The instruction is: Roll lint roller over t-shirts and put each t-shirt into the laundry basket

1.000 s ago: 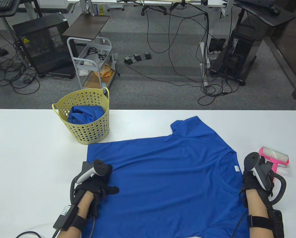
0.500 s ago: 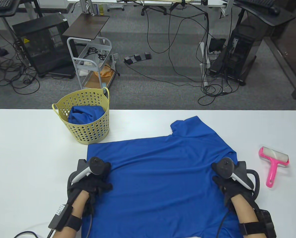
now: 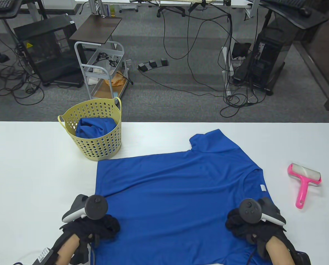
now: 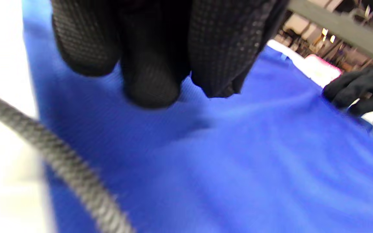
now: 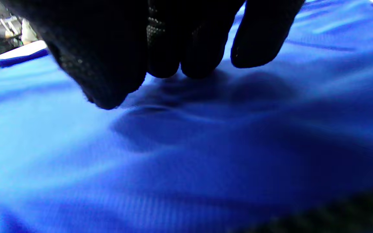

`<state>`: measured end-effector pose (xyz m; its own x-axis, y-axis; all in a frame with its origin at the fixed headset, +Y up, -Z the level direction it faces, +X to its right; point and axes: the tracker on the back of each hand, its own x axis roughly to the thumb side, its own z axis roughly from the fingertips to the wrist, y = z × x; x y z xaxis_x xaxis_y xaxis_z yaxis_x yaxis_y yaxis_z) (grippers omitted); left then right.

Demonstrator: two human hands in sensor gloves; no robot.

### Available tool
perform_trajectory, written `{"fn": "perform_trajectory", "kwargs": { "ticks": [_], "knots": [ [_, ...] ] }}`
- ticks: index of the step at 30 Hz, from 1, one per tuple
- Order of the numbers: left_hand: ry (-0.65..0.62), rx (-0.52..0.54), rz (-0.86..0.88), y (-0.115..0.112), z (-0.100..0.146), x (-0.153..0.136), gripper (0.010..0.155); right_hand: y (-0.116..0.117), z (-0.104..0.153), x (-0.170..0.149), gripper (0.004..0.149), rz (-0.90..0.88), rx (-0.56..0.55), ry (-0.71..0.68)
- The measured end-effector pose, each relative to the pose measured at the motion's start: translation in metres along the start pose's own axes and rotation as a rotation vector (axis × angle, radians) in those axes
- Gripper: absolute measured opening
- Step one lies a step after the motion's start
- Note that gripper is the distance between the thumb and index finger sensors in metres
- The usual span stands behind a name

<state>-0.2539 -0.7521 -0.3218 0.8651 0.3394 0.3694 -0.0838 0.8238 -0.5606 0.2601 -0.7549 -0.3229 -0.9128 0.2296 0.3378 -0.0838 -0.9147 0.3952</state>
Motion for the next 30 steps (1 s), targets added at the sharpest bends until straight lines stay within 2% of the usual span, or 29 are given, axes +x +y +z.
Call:
{"fn": "perform_trajectory", "kwargs": {
  "ticks": [3,4,8,11,13,17,19,22,24,26,30],
  "knots": [
    [0.017,-0.014,-0.091,-0.010,0.004,0.002,0.038,0.006,0.005,0.000,0.041,0.030,-0.004,-0.001],
    [0.028,-0.032,-0.126,-0.012,0.004,0.001,0.044,0.009,0.006,-0.002,0.044,0.027,-0.004,0.005],
    [0.035,-0.070,-0.108,-0.016,0.000,-0.004,0.060,0.014,0.008,-0.010,0.054,-0.070,0.037,0.016],
    [0.045,-0.095,-0.113,-0.019,-0.002,-0.011,0.075,0.019,0.009,-0.013,0.070,-0.079,0.096,0.018],
    [0.047,-0.099,-0.118,-0.021,-0.002,-0.013,0.076,0.021,0.010,-0.011,0.076,-0.071,0.124,0.024],
    [0.049,-0.052,-0.141,-0.026,-0.001,-0.014,0.076,0.024,0.008,-0.005,0.075,0.002,0.083,0.046],
    [0.042,-0.052,-0.125,-0.027,-0.001,-0.017,0.090,0.023,0.006,-0.005,0.067,-0.018,0.052,0.051],
    [0.057,-0.026,-0.102,-0.025,-0.003,-0.017,0.077,0.022,0.005,-0.005,0.048,-0.048,0.004,0.058],
    [0.072,-0.018,-0.106,-0.024,-0.005,-0.016,0.066,0.022,0.004,-0.004,0.041,-0.050,-0.017,0.057],
    [0.084,0.022,-0.093,-0.023,-0.009,-0.014,0.053,0.022,0.003,-0.004,0.040,-0.050,-0.027,0.058],
    [0.104,0.038,-0.099,-0.022,-0.013,-0.007,0.045,0.021,0.004,-0.006,0.041,-0.072,-0.003,0.066]
  ]
}}
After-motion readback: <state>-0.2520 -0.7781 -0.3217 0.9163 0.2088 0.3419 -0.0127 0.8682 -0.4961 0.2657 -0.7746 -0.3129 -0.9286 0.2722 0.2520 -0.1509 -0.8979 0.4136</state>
